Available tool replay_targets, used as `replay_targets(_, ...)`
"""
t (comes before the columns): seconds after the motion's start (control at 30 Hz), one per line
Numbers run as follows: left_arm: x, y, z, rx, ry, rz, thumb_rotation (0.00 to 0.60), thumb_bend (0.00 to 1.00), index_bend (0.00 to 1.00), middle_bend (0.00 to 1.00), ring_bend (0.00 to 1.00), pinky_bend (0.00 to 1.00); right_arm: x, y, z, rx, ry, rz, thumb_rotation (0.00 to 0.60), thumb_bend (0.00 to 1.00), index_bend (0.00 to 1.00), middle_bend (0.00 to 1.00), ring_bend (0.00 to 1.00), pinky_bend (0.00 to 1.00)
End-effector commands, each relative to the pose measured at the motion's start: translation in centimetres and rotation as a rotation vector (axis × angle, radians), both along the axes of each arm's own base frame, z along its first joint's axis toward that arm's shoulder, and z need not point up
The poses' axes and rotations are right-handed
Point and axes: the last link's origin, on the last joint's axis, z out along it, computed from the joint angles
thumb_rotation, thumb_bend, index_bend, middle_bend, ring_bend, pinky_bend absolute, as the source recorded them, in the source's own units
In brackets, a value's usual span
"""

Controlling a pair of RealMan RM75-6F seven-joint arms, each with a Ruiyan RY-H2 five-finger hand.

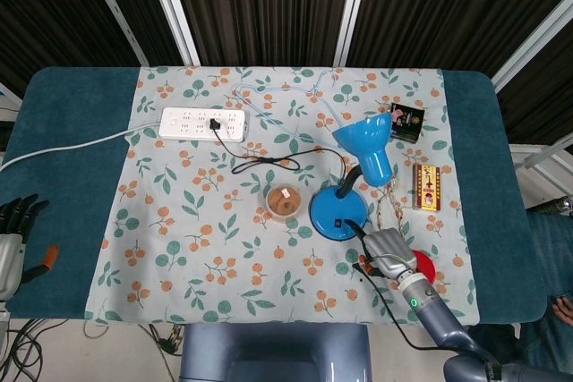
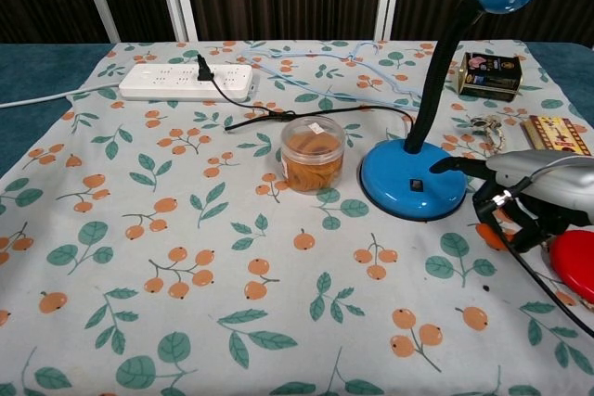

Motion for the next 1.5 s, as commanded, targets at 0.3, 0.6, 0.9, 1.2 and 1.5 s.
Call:
replay_targets(0.3,0.0,0.0,0.0,0.000,-0.001,0.000,0.600,0.35,0.15,0.07,0.05,0.10,0.7,-0.5,-1.0,0.019,0.013,0.001,0.600,0.56,0.06,0.63,0.74,0.88)
replay_targets(0.6,0.0,0.0,0.0,0.000,-0.001,0.001,0.600,0.35,0.15,0.07,0.05,0.10,0.8,-0.4,-1.3,0.032,0.021,0.002,0.600,0.56,0.06,0.63,0.74,0.91)
replay_targets(0.9,-0.1,0.0,0.0,0.001,-0.001,0.002,0.600,0.35,0.15,0.07,0.05,0.10,0.6,-0.4,-1.6,0.045,0.032,-0.005,0.600,0.56,0.06,0.63,0.74,0.94)
replay_targets(1.2,-0.1,0.1,0.1,0.002,-0.002,0.003,0.600,0.35,0.15,0.07,0.05,0.10,0.4,-0.5,-1.6,0.050,0.043,-0.015,0.600,0.56,0.06,0.63,0.74,0.97)
replay_targets(1.5,-0.1,0.1,0.1,0.003,-0.002,0.003,0.600,0.35,0.15,0.07,0.05,0.10,0.2,-0.7,-1.7,0.068,0.065,-0.021,0.600,0.56,0.06,0.63,0.74,0.99)
